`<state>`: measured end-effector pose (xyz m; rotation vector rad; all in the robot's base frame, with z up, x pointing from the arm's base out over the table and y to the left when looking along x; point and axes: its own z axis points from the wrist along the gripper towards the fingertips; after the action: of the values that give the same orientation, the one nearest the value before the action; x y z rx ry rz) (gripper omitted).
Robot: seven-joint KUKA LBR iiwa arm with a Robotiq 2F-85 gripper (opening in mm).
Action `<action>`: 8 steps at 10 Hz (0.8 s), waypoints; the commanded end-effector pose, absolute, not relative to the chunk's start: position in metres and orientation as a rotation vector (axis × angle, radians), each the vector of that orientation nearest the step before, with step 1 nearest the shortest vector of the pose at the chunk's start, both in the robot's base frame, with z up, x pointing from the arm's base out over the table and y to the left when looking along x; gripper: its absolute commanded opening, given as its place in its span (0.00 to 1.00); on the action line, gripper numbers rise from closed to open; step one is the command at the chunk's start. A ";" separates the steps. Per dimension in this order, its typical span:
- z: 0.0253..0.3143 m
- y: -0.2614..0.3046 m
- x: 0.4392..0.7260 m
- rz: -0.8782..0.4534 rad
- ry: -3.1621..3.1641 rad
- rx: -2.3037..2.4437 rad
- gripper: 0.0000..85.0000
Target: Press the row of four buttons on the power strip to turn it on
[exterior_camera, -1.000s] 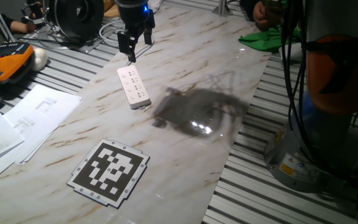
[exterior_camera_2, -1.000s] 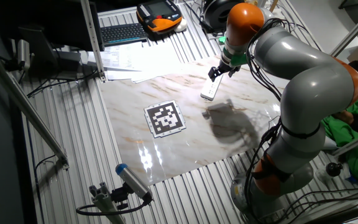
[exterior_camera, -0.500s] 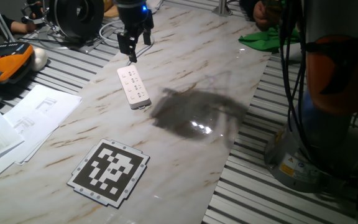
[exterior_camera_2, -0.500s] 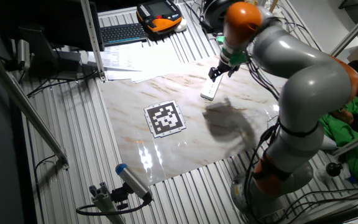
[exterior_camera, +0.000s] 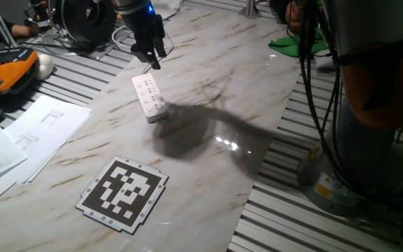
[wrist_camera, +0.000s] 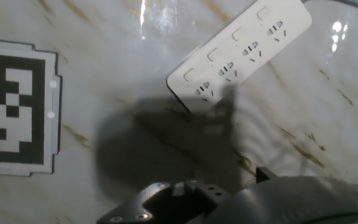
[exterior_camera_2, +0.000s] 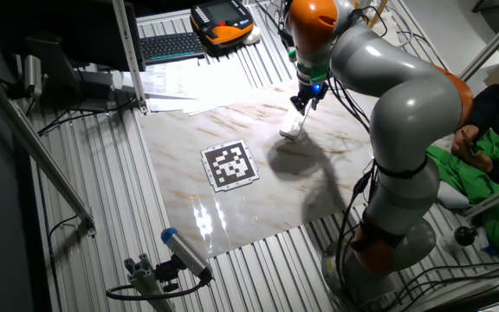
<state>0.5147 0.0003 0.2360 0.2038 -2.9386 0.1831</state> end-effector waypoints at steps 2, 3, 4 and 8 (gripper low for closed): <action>0.236 0.000 0.515 0.185 -2.946 0.172 0.00; 0.236 0.000 0.515 0.187 -2.950 0.157 0.00; 0.236 0.000 0.515 0.190 -2.956 0.126 0.00; 0.236 0.000 0.515 0.061 -2.989 -0.276 0.00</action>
<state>0.5147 0.0002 0.2362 -0.0958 -2.9964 0.1339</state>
